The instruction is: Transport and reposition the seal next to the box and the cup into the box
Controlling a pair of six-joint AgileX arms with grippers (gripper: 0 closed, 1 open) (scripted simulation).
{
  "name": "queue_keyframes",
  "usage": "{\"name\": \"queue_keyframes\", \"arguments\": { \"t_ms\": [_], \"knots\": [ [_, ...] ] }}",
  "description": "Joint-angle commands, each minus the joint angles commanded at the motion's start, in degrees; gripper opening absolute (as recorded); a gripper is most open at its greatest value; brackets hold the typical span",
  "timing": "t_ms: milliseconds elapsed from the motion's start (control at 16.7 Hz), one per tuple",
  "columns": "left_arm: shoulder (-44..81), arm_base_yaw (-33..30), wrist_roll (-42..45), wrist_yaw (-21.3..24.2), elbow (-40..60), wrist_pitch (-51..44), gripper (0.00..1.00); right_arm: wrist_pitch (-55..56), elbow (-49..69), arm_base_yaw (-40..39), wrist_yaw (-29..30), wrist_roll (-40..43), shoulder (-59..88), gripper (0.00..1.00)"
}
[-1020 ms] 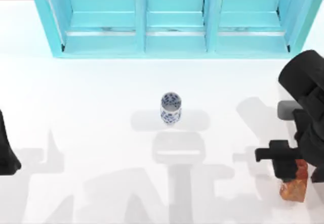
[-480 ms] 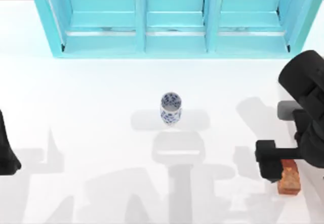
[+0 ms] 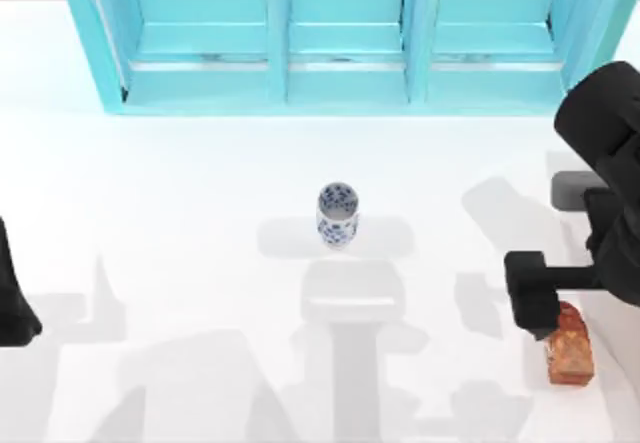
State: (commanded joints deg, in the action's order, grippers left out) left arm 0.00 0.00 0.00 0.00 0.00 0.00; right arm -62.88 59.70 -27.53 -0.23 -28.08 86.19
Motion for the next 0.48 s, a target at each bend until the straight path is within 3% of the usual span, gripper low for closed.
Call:
{"name": "queue_keyframes", "arguments": {
  "t_ms": [480],
  "knots": [
    [0.0,0.0,0.0,0.0,0.0,0.0,1.00,-16.9,14.0,0.4,0.2,0.4,-2.4,1.00]
  ]
}}
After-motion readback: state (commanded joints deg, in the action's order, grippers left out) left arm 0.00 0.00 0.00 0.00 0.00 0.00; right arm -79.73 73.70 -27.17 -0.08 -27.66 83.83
